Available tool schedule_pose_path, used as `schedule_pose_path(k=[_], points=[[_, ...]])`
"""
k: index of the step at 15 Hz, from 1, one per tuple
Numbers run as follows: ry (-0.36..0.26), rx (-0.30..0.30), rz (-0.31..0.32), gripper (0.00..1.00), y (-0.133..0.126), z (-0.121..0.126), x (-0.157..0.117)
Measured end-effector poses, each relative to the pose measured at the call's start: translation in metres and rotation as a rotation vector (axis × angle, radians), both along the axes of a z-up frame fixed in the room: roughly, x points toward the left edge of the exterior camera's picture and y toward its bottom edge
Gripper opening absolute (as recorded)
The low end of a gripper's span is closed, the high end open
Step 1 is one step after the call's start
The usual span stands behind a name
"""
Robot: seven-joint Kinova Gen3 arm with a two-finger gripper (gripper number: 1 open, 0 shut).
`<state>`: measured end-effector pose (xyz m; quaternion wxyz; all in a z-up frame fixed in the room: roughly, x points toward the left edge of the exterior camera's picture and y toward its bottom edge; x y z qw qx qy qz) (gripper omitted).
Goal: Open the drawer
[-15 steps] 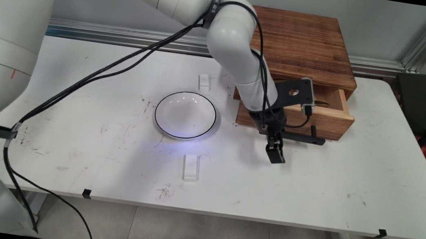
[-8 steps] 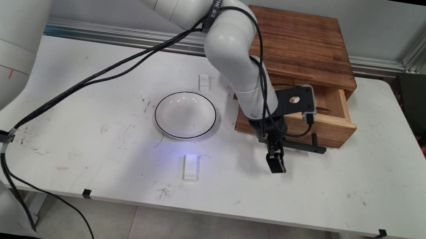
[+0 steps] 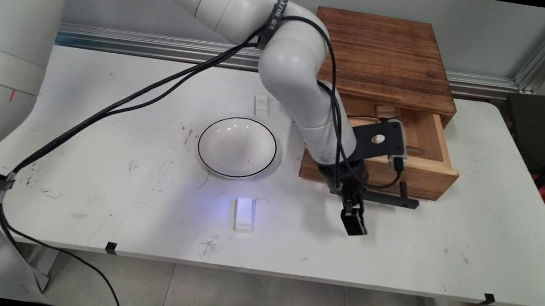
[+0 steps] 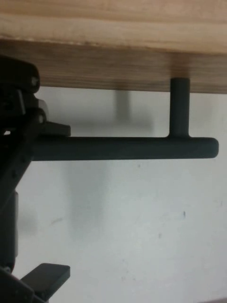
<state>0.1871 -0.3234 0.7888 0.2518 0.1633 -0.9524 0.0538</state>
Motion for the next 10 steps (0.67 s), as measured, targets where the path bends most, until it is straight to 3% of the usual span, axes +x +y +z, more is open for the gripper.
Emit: schedule_pose_path(k=[10], points=[[0.008,0.03,-0.013,1.0,0.032,0.0,-0.009]])
